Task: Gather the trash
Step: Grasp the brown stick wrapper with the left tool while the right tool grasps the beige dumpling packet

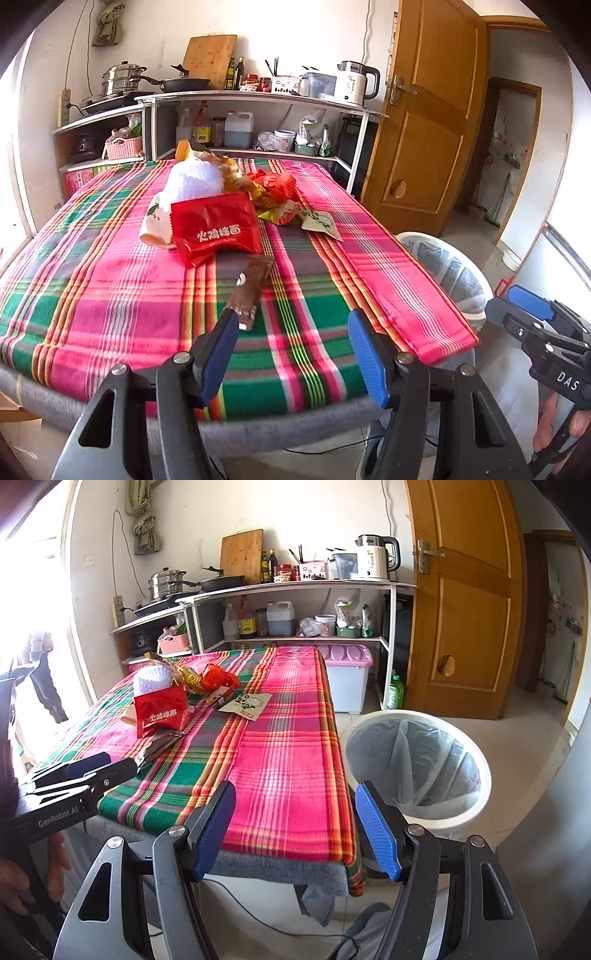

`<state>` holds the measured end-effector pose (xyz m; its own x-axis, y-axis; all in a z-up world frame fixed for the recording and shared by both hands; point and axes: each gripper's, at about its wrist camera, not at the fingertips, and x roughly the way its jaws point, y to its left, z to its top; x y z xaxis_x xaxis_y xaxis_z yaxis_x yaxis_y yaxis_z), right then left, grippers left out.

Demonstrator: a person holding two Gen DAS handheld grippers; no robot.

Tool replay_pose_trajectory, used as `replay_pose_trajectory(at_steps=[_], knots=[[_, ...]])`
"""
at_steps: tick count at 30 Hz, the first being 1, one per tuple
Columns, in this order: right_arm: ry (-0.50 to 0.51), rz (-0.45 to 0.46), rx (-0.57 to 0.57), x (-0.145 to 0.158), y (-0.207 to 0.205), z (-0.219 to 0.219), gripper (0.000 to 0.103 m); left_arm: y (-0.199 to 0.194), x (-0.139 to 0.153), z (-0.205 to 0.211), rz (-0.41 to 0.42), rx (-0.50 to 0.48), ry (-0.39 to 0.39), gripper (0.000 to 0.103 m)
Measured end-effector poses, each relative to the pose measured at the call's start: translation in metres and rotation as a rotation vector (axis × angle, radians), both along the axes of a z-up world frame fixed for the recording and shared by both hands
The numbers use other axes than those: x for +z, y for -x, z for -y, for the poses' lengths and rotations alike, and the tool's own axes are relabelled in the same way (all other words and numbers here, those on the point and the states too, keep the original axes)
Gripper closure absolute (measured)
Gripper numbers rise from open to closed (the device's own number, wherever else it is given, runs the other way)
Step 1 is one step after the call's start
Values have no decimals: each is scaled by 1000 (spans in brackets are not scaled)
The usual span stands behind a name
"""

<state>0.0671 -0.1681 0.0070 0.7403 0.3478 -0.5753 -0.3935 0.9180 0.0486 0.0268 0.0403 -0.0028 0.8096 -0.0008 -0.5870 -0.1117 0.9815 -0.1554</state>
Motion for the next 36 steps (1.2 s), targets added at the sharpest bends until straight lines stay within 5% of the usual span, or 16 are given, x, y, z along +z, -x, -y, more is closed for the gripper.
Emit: replay_pose_trajectory(at_steps=[14, 30, 36], knots=[[-2, -58, 84, -3, -58, -37, 35, -52, -18, -26, -83, -10, -40, 41], [7, -167, 125, -8, -137, -92, 35, -69, -27, -39, -142, -8, -29, 82], [0, -260, 119, -21, -173, -117, 35, -67, -26, -51, -126, -12, 23, 83]])
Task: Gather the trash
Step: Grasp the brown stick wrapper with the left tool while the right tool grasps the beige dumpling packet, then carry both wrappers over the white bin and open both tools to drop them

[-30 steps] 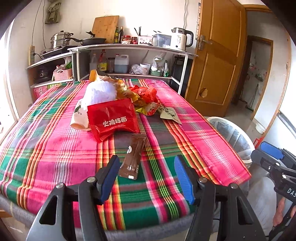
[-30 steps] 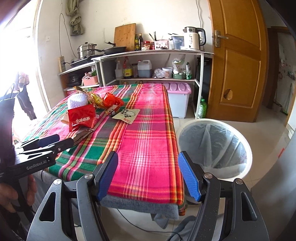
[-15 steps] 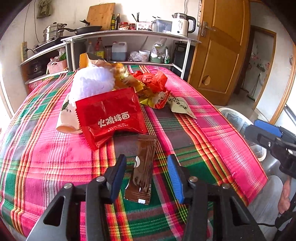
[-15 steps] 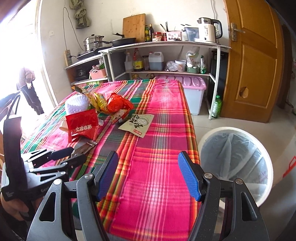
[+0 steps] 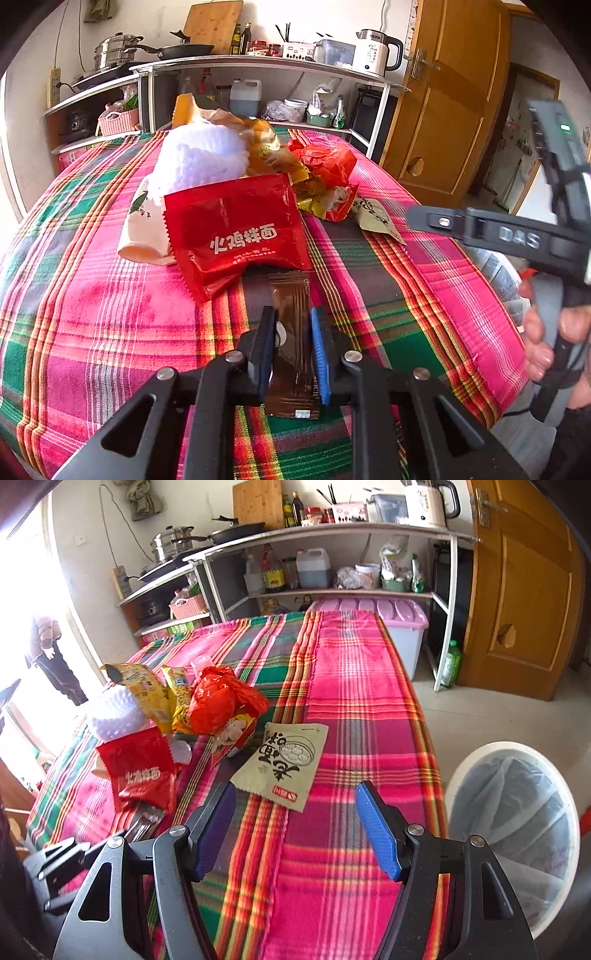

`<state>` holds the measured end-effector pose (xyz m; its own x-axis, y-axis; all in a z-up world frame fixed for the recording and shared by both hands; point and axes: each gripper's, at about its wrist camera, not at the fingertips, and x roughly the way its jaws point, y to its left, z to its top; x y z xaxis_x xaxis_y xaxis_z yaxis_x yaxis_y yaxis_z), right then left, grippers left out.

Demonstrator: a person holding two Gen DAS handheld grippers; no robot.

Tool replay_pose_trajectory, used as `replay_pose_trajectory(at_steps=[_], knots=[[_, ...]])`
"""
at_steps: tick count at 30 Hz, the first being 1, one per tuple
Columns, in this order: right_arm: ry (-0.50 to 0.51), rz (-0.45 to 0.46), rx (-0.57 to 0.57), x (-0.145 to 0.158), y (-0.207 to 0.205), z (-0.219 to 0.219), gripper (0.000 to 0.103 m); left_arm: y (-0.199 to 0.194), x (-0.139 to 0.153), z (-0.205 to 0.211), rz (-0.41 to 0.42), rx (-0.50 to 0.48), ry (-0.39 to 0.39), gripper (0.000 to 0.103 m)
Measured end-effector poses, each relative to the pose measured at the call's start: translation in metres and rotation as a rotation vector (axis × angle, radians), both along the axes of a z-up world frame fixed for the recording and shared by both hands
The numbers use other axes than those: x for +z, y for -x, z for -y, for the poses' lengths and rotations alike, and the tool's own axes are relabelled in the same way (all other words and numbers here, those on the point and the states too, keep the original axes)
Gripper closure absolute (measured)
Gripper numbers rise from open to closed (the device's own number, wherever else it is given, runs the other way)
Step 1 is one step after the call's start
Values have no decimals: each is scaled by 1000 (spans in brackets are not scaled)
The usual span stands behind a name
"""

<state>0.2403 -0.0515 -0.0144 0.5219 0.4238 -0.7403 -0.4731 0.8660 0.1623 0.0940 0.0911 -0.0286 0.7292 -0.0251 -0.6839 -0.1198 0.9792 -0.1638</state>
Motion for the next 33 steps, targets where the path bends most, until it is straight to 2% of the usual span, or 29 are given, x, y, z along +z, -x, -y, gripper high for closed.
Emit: replay_pose_trajectory(at_steps=[9, 13, 14, 16, 17, 23, 33], knots=[[15, -95, -26, -20, -37, -27, 41, 3, 1, -14, 20, 0, 49, 83], [35, -88, -25, -21, -42, -33, 42, 2, -1, -17, 18, -1, 59, 83], [45, -82, -25, -21, -42, -35, 43, 1, -1, -17, 19, -3, 60, 83], [62, -70, -17, -21, -39, -37, 54, 1, -2, -18, 19, -6, 61, 83], [64, -67, -13, -20, -38, -37, 55, 1, -2, -17, 19, -6, 62, 83], [45, -70, -16, -17, -33, -28, 64, 1, -2, -17, 18, -5, 57, 83], [-26, -76, -28, -10, -12, 8, 66, 6, 7, -5, 34, -8, 44, 83]])
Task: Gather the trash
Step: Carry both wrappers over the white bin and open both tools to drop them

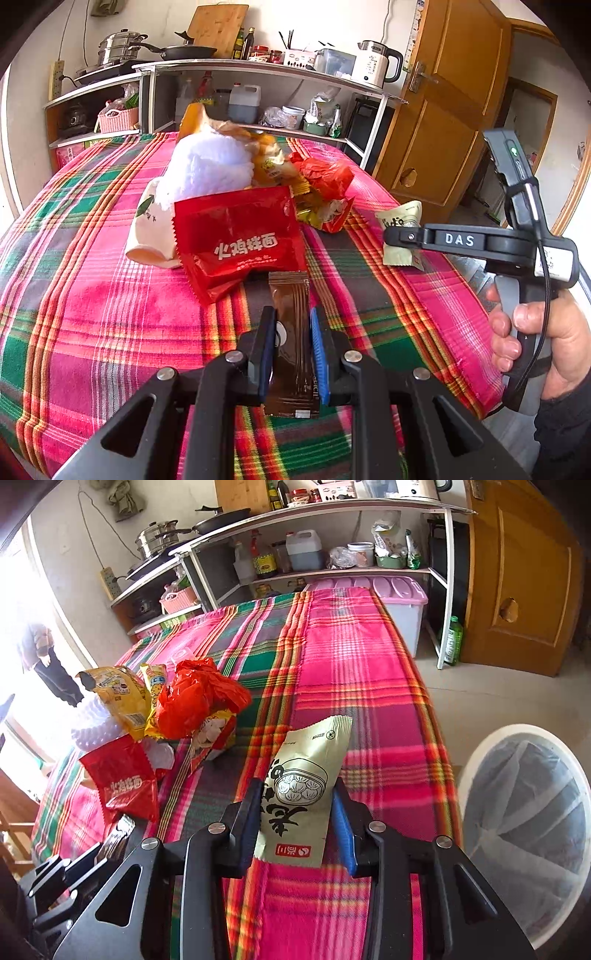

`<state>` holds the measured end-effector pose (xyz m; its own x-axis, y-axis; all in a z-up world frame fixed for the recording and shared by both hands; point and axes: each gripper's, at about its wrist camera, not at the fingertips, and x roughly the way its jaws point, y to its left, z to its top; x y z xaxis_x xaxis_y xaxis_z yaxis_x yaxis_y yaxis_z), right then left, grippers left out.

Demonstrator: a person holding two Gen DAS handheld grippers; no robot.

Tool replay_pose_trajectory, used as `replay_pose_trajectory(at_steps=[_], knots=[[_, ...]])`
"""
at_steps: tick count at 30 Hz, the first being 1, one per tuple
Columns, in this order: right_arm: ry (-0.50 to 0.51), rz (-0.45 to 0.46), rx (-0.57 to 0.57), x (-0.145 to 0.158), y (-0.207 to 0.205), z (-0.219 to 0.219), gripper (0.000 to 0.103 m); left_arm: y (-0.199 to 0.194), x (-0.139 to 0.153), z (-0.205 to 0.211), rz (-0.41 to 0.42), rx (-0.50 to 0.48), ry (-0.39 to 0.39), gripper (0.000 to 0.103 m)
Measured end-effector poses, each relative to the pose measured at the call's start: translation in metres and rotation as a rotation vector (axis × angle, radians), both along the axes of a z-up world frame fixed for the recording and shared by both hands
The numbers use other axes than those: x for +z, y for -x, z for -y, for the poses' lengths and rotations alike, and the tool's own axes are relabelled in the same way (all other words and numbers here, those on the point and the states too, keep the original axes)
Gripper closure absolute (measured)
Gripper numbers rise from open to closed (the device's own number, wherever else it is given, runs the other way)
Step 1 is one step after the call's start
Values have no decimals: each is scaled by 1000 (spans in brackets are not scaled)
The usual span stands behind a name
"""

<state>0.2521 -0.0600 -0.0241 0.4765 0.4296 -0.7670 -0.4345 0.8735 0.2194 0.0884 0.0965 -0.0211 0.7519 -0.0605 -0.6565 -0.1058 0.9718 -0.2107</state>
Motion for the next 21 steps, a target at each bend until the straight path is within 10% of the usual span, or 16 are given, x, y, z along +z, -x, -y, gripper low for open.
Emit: replay_pose_trajectory(at_steps=[21], knots=[[-102, 24, -200, 18, 31, 148, 66, -39, 37, 101, 58, -195, -24, 83]])
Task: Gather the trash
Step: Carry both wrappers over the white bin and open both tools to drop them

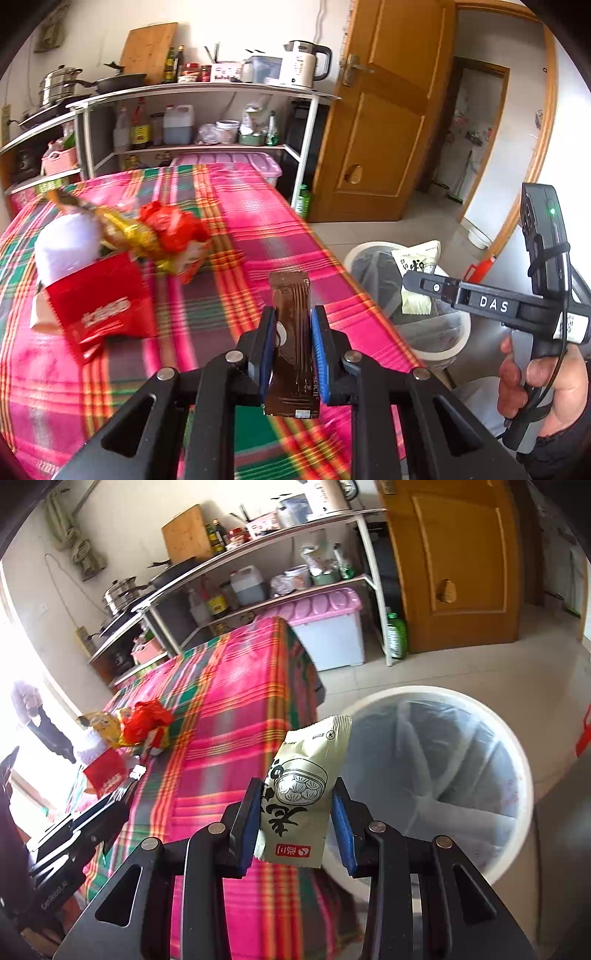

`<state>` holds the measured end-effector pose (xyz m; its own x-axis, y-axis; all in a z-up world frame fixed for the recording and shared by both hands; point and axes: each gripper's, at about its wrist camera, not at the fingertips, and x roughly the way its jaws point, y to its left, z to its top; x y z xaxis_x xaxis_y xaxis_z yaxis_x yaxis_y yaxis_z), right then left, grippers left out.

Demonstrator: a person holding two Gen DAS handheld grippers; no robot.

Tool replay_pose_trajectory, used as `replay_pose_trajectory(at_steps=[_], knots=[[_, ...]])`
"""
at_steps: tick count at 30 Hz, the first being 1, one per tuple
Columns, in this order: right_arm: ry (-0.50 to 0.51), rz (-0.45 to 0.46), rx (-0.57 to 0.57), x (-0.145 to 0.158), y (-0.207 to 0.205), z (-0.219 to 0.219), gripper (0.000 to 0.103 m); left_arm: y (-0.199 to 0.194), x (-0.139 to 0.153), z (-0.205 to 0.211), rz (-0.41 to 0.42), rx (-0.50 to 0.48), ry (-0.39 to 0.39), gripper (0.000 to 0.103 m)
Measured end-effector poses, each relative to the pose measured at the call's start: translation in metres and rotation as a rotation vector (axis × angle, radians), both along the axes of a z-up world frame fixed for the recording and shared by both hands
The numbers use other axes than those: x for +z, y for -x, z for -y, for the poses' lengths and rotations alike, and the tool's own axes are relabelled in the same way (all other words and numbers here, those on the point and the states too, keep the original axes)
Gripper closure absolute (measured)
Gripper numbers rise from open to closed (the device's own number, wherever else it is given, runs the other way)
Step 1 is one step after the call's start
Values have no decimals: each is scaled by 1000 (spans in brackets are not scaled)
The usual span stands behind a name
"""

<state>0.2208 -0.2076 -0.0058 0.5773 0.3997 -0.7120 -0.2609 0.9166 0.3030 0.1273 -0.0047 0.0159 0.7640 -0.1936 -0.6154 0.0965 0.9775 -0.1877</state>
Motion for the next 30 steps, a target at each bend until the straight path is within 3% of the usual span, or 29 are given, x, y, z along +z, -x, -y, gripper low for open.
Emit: replay_pose_trajectory(at_steps=[14, 25, 30], knots=[[5, -59, -134, -27, -11, 72, 65, -55, -7, 83, -26, -183, 33, 83], [8, -100, -147, -48, -19, 89, 62, -87, -32, 111, -116, -213, 53, 82], [2, -105, -159, -50, -19, 93, 60, -92, -36, 115, -139, -212, 64, 75]])
